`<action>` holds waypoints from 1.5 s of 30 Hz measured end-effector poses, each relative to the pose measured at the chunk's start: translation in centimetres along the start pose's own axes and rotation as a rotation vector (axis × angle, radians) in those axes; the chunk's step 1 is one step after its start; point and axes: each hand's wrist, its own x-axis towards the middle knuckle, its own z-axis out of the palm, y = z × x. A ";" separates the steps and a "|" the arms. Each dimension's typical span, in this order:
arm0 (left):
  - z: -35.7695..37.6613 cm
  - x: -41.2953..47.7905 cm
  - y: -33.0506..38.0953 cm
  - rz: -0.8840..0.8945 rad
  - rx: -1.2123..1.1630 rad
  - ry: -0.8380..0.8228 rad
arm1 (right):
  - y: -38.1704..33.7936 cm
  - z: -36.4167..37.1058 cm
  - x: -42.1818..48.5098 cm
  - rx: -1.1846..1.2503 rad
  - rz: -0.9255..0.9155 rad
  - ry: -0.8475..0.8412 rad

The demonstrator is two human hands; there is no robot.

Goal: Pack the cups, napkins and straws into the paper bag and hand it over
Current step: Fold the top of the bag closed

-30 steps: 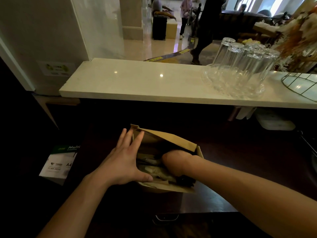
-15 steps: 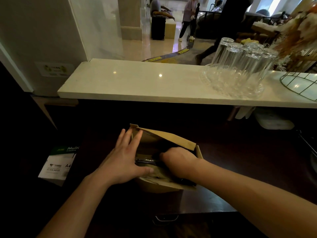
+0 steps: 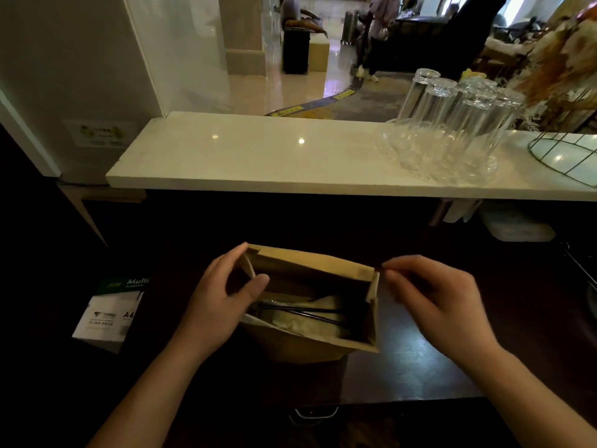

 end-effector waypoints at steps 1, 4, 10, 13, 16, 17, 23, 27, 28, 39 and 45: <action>-0.2 -0.4 -0.3 -0.026 -0.106 0.018 | 0.5 -0.4 -0.9 0.043 0.063 0.018; -0.8 -2.3 -1.6 -0.061 -0.280 0.029 | 2.3 -0.3 -4.3 0.158 0.211 0.014; -0.2 -5.5 -3.9 -0.194 -0.085 0.023 | 3.3 3.8 -9.6 0.261 0.255 -0.197; 0.9 -5.4 -3.5 -0.142 -0.060 0.156 | 3.4 5.7 -9.9 0.149 0.231 -0.157; 1.4 -4.7 -3.0 -0.102 -0.068 0.210 | 3.5 6.6 -8.9 0.072 0.206 0.015; 1.5 -4.5 -2.9 -0.095 -0.081 0.219 | 3.6 6.7 -8.6 0.053 0.206 0.051; 2.0 -3.3 -2.7 -0.120 -0.120 0.255 | 4.4 7.7 -7.2 0.050 0.256 0.108; 1.9 -2.9 -3.0 -0.100 -0.103 0.254 | 4.7 8.2 -6.2 0.080 0.246 0.128; 1.9 -2.7 -3.2 -0.088 -0.086 0.250 | 4.6 8.3 -5.9 0.087 0.231 0.123; 1.7 0.6 -3.6 -0.124 -0.265 0.132 | 6.1 8.7 -4.9 0.276 0.398 0.095; 1.7 2.6 -3.6 -0.096 -0.174 0.176 | 5.6 8.2 -3.9 0.221 0.435 0.154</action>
